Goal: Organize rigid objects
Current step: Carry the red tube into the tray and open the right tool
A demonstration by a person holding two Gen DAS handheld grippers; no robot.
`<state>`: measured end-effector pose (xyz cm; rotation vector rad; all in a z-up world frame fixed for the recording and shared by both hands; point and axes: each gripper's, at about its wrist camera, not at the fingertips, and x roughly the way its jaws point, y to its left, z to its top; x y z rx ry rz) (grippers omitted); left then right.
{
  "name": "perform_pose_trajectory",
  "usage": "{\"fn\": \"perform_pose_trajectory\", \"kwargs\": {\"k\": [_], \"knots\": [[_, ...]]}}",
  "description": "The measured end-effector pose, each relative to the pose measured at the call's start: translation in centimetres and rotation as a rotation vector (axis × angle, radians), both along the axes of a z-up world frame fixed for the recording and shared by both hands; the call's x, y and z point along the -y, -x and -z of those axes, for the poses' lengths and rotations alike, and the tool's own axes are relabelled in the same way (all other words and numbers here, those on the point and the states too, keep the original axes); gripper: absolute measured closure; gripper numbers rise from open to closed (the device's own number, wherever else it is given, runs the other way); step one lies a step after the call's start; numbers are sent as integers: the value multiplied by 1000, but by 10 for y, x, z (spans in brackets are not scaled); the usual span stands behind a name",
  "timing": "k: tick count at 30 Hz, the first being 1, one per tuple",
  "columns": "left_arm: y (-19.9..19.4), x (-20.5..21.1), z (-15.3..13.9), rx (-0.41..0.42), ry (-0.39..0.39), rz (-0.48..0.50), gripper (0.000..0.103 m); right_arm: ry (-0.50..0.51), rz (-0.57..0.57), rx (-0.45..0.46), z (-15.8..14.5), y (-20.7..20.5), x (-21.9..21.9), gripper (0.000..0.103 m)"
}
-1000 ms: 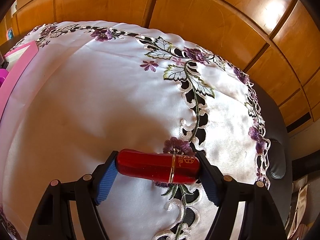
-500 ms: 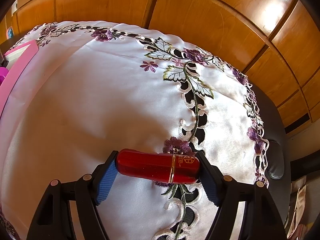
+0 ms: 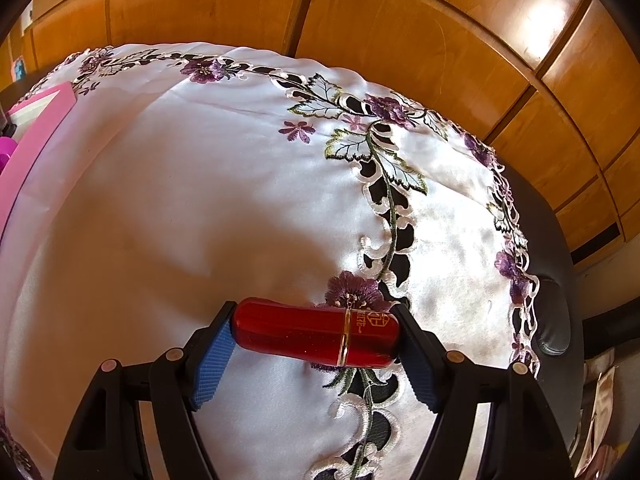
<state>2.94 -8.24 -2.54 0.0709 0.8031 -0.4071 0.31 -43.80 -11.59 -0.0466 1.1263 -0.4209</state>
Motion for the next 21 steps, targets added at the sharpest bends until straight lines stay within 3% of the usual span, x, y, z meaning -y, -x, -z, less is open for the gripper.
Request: {"fn": "perform_pose_trajectory", "kwargs": {"k": [11, 21], "knots": [[2, -9, 2, -8, 13, -9, 59, -37, 60, -11, -4, 1, -3, 27], [0, -15, 6, -20, 31, -19, 59, -139, 4, 109, -35, 12, -45, 27]]}}
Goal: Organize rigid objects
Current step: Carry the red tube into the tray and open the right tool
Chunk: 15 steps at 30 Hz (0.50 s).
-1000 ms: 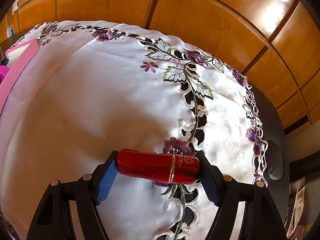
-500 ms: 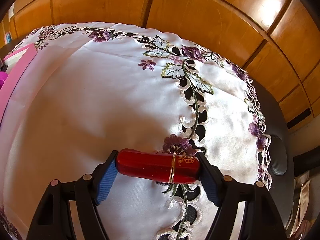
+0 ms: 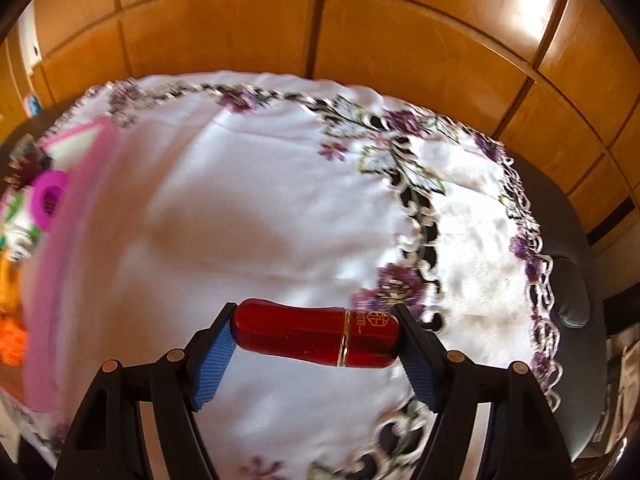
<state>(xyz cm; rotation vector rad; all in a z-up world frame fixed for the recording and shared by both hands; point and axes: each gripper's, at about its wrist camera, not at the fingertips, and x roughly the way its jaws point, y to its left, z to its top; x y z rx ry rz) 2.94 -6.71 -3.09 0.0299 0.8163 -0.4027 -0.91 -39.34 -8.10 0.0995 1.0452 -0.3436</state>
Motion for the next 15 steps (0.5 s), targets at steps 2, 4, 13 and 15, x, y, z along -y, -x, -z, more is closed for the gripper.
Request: {"fn": "perform_pose_trajectory", "kwargs": {"k": [2, 4, 13, 15], "knots": [[-1, -3, 1, 0, 2, -9, 59, -17, -24, 26, -7, 1, -12, 27], [-2, -9, 1, 1, 2, -19, 59, -35, -62, 57, -17, 1, -29, 27], [-10, -49, 5, -6, 1, -122, 59, -108, -294, 143, -49, -12, -119, 27], [-11, -54, 6, -9, -1, -135, 59, -132, -343, 143, -49, -19, -139, 27]]}}
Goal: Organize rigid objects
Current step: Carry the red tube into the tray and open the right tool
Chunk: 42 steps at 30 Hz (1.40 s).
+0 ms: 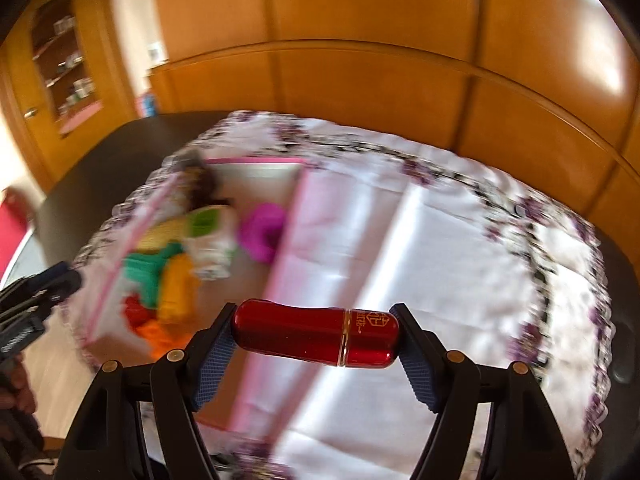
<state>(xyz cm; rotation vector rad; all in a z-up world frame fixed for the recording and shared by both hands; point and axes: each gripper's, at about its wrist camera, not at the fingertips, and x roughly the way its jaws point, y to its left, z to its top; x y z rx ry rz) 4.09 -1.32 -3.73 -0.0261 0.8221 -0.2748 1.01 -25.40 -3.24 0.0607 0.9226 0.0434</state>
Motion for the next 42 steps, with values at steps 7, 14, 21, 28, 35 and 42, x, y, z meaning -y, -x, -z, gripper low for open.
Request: {"fn": "perform_pose_trajectory", "kwargs": {"k": [7, 14, 21, 28, 35, 42], "knots": [[-1, 0, 3, -11, 1, 1, 59, 0, -125, -54, 22, -26, -54, 27], [-3, 2, 11, -34, 0, 7, 59, 29, -157, -176, 62, -46, -70, 27], [-4, 9, 15, -45, -8, 21, 59, 14, -173, -179, 72, -39, -72, 26], [-3, 13, 17, -50, -15, 30, 59, -15, -169, -173, 68, -36, -70, 26], [0, 16, 14, -38, -19, 34, 59, -7, -156, -147, 62, -24, -69, 26], [4, 17, 9, -21, -21, 33, 59, -14, -107, -104, 50, -9, -61, 26]]}}
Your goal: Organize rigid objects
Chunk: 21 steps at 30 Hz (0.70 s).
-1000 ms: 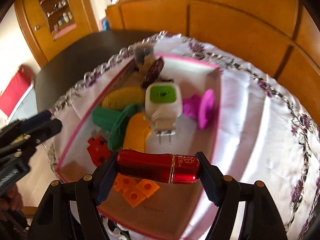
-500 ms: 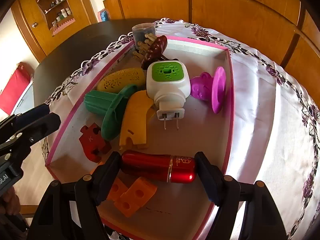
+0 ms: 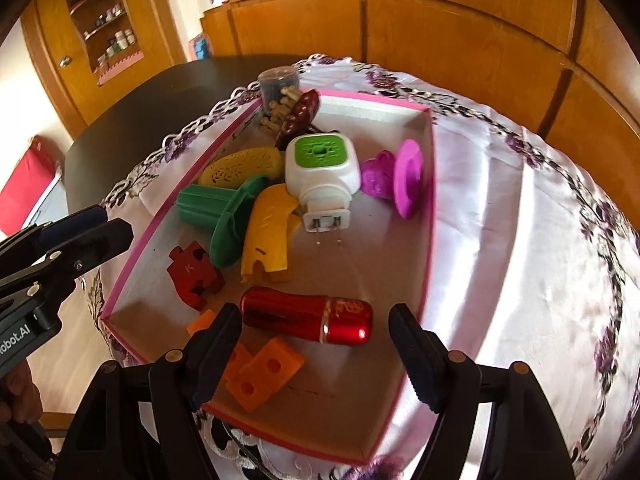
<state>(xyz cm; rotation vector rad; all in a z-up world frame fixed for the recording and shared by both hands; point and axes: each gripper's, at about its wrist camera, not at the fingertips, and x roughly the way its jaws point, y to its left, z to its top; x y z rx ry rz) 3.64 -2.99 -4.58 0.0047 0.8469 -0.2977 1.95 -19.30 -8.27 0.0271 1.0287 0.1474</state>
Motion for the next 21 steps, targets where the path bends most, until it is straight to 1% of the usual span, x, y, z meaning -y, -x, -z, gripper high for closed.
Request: {"fn": "perform_pose_trajectory", "kwargs": {"k": [7, 12, 15, 17, 19, 21], "knots": [[6, 4, -7, 26, -8, 0, 59, 31, 72, 92, -20, 19, 6, 26], [11, 7, -11, 38, -8, -4, 54, 58, 135, 140, -29, 29, 12, 26], [14, 9, -14, 50, -10, -11, 46, 76, 181, 169, -35, 36, 18, 26], [17, 11, -16, 61, -11, -14, 38, 80, 215, 189, -40, 40, 23, 26], [20, 12, -19, 75, -11, -14, 34, 86, 241, 207, -44, 42, 25, 26], [24, 15, -21, 86, -11, -8, 32, 82, 253, 219, -47, 44, 28, 26]]}}
